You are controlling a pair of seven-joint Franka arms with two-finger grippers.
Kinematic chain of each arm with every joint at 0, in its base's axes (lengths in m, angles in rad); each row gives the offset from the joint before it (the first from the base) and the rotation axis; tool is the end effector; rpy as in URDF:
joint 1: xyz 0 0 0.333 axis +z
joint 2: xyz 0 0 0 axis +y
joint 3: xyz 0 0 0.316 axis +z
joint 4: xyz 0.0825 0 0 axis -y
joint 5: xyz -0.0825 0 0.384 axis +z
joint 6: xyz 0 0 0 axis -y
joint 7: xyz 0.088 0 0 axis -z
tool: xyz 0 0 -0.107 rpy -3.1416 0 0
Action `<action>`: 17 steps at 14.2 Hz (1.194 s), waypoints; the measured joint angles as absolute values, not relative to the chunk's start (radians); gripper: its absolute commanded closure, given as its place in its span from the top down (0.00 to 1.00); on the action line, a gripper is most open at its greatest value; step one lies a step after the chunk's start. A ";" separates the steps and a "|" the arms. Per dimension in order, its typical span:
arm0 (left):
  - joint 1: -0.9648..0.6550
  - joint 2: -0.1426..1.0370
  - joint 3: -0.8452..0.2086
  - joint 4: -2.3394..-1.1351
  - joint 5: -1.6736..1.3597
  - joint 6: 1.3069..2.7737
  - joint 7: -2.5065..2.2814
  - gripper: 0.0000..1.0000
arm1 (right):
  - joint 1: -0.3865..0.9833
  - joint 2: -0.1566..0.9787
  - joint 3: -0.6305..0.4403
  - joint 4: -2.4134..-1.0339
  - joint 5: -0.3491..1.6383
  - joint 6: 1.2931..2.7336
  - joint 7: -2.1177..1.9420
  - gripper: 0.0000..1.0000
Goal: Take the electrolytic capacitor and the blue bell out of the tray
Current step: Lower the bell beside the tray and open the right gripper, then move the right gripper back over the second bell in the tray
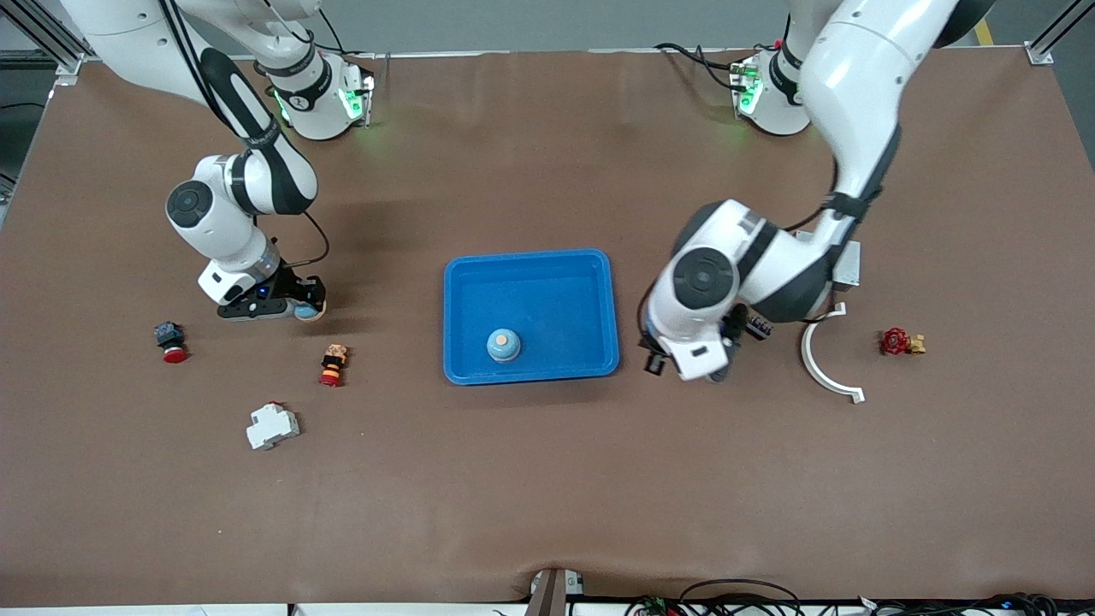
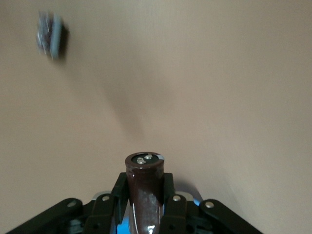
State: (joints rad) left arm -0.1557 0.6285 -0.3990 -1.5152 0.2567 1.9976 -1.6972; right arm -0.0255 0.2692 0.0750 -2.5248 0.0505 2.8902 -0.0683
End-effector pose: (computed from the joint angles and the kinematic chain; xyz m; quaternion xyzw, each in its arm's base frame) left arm 0.6187 -0.3142 0.3079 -0.8561 -0.5148 0.0223 0.0405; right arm 0.4693 0.0220 0.1850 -0.9981 -0.0329 -0.0484 0.0169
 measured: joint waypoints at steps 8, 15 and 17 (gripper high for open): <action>0.083 0.640 -0.387 -1.531 0.310 1.953 -1.259 0.00 | -0.028 0.131 0.078 -2.306 0.059 2.391 0.006 1.00; 0.231 0.688 -0.386 -1.583 0.440 1.953 -1.105 0.00 | 0.127 0.100 0.098 -2.004 0.063 2.088 0.393 1.00; 0.254 0.689 -0.386 -1.603 0.442 1.955 -1.078 0.00 | 0.215 0.134 0.102 -1.927 0.063 2.085 0.542 1.00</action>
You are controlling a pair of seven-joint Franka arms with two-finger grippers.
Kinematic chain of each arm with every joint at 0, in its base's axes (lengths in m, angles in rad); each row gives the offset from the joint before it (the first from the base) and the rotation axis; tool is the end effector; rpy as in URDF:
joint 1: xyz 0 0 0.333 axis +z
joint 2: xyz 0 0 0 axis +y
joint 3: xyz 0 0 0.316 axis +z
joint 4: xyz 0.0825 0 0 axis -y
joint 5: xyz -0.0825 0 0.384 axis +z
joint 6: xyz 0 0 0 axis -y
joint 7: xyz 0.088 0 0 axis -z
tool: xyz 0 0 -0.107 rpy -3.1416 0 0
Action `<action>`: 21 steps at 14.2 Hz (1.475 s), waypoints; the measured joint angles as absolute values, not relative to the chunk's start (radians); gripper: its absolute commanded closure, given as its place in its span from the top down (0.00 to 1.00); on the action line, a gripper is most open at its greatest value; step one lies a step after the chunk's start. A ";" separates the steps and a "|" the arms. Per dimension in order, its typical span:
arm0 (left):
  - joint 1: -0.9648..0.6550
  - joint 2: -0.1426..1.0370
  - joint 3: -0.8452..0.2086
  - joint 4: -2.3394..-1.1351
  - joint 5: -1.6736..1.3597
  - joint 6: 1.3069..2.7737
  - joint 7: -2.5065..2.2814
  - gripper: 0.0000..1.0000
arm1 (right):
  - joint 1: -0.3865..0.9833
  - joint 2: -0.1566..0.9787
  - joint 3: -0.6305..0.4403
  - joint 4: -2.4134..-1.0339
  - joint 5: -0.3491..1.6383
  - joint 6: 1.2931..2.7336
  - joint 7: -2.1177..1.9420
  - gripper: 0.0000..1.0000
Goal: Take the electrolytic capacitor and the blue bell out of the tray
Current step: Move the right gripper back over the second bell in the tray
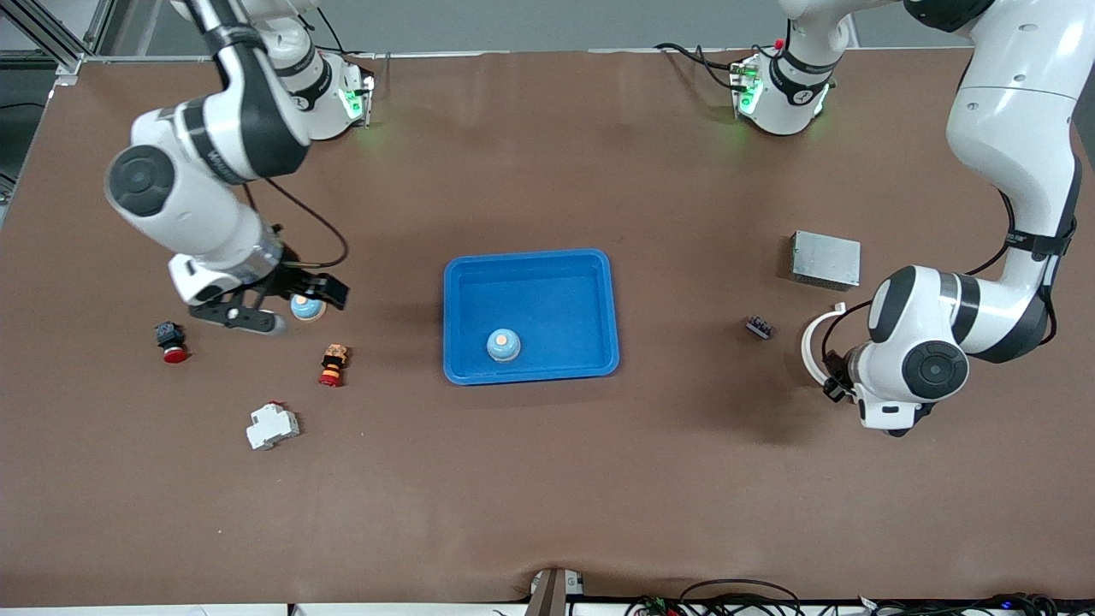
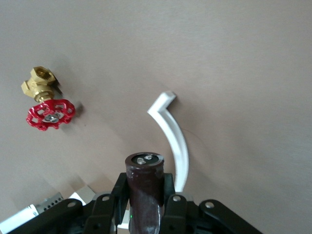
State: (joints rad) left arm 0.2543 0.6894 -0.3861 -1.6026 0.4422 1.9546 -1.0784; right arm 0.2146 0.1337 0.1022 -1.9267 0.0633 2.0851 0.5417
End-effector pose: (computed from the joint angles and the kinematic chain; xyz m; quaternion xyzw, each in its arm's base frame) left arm 0.6629 -0.0296 0.2282 -0.9167 -0.3706 0.0730 0.1302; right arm 0.5623 0.1858 0.4231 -0.9911 0.1278 0.0029 0.0366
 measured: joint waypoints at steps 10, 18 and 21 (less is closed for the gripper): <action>0.318 0.693 -0.386 -1.665 0.488 2.032 -1.059 0.00 | 0.460 0.531 0.099 -1.582 -0.008 2.106 0.950 1.00; 0.316 0.706 -0.389 -1.637 0.504 2.082 -1.059 0.00 | 0.495 0.733 0.095 -1.476 -0.041 2.235 1.024 1.00; 0.316 0.719 -0.389 -1.608 0.510 2.082 -1.058 0.00 | 0.508 0.784 0.095 -1.437 -0.041 2.245 1.024 1.00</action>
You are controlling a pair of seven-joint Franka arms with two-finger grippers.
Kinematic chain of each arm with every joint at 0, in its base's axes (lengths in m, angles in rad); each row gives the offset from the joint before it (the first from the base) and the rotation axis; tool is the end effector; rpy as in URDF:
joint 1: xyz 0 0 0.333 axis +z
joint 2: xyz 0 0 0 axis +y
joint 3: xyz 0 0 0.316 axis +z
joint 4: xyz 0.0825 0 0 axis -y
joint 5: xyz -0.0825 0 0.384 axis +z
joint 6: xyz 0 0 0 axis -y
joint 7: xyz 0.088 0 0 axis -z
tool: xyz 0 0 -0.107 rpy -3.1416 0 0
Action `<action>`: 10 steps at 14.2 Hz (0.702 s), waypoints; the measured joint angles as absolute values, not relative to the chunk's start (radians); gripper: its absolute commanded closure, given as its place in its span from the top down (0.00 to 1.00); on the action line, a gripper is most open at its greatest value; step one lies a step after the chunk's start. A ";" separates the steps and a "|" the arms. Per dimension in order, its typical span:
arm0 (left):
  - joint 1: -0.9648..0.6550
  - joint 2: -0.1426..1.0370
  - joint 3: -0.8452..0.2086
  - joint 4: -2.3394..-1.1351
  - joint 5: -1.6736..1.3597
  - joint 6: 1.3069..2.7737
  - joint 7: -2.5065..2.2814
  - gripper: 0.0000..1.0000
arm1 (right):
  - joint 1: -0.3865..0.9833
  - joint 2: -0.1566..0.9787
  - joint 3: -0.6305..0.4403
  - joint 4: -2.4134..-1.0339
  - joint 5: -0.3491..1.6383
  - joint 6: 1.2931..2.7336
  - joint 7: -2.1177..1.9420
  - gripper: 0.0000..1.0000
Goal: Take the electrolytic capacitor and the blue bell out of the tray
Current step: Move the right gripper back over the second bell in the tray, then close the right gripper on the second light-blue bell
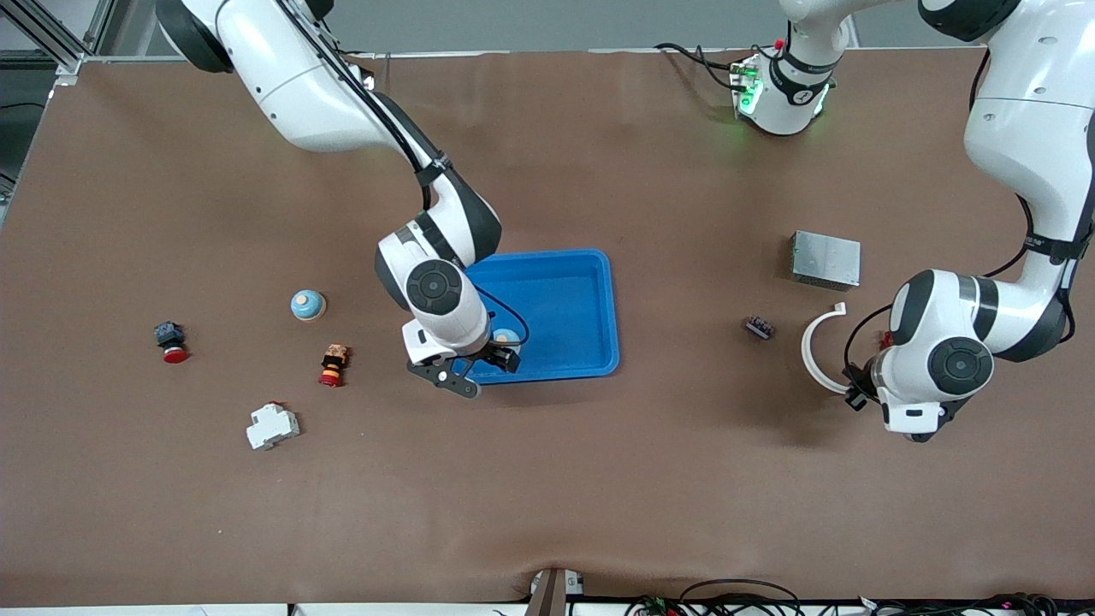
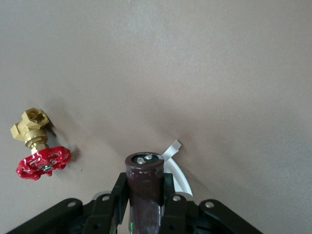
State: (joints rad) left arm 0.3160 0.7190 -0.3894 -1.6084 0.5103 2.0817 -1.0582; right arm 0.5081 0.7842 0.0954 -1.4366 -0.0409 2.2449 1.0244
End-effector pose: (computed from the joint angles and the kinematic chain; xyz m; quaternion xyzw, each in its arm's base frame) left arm 0.6747 0.0062 0.2156 -0.9229 -0.3671 0.0288 0.1125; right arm 0.6075 0.4013 0.2287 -0.9773 0.2106 0.0031 0.0220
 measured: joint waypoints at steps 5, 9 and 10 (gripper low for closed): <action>0.334 0.727 -0.388 -1.601 0.510 2.135 -1.053 0.00 | 0.514 0.824 0.095 -1.401 -0.041 2.245 1.024 1.00; 0.340 0.730 -0.389 -1.598 0.510 2.146 -1.043 0.00 | 0.517 0.841 0.095 -1.400 -0.042 2.243 1.023 1.00; 0.340 0.730 -0.390 -1.598 0.508 2.147 -1.043 0.00 | 0.520 0.844 0.096 -1.400 -0.042 2.242 1.023 1.00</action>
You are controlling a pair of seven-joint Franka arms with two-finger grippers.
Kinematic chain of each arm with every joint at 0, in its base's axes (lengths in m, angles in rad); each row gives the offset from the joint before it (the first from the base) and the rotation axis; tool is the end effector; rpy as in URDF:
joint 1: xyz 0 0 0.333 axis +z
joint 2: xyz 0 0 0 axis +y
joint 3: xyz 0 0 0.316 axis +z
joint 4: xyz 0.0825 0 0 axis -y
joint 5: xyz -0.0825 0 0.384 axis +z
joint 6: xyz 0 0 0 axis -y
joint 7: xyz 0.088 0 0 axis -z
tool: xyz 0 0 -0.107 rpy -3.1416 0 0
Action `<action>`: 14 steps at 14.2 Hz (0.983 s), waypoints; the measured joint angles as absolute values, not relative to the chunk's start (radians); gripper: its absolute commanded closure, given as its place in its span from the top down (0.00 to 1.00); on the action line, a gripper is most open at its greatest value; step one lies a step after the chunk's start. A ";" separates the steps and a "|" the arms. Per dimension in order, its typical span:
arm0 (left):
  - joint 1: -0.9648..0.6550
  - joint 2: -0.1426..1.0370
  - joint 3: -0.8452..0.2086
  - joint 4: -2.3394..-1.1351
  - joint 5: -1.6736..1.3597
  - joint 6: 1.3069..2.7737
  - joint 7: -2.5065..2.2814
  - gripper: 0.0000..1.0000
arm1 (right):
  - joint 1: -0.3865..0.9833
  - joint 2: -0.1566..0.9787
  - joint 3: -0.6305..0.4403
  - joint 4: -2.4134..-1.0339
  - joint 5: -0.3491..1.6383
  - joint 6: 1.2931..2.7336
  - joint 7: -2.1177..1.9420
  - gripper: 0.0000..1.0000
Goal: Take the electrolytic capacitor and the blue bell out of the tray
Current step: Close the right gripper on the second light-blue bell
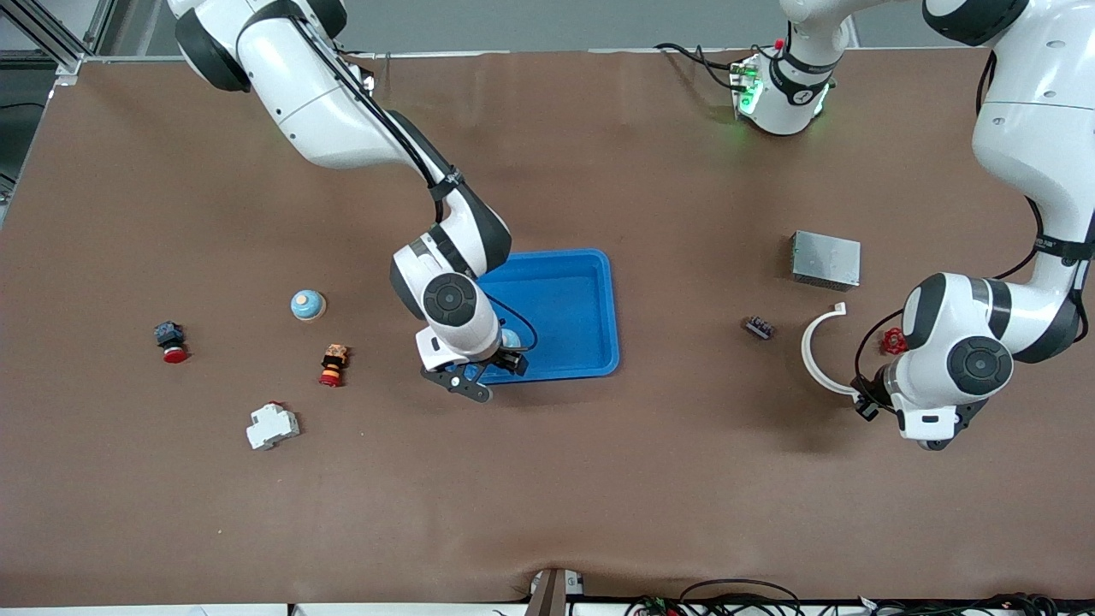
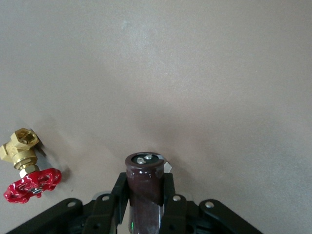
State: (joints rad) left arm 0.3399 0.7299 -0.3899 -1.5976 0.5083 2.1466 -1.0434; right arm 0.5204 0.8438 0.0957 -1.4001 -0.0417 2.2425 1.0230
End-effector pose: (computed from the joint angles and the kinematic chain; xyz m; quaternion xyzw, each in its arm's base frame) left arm 0.6837 0.0200 0.2175 -0.9239 -0.3718 0.0066 0.0898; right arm 0.6051 0.4099 0.2013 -0.9786 0.2050 0.0133 0.0141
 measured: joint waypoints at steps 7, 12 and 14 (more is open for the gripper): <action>0.336 0.731 -0.396 -1.595 0.506 2.153 -1.043 0.00 | 0.568 0.846 0.096 -1.400 -0.041 2.223 1.029 1.00; 0.331 0.732 -0.399 -1.578 0.506 2.155 -1.043 0.00 | 0.570 0.846 0.094 -1.401 -0.042 2.214 1.029 1.00; 0.328 0.736 -0.399 -1.578 0.506 2.155 -1.043 0.00 | 0.570 0.846 0.093 -1.403 -0.043 2.212 1.029 1.00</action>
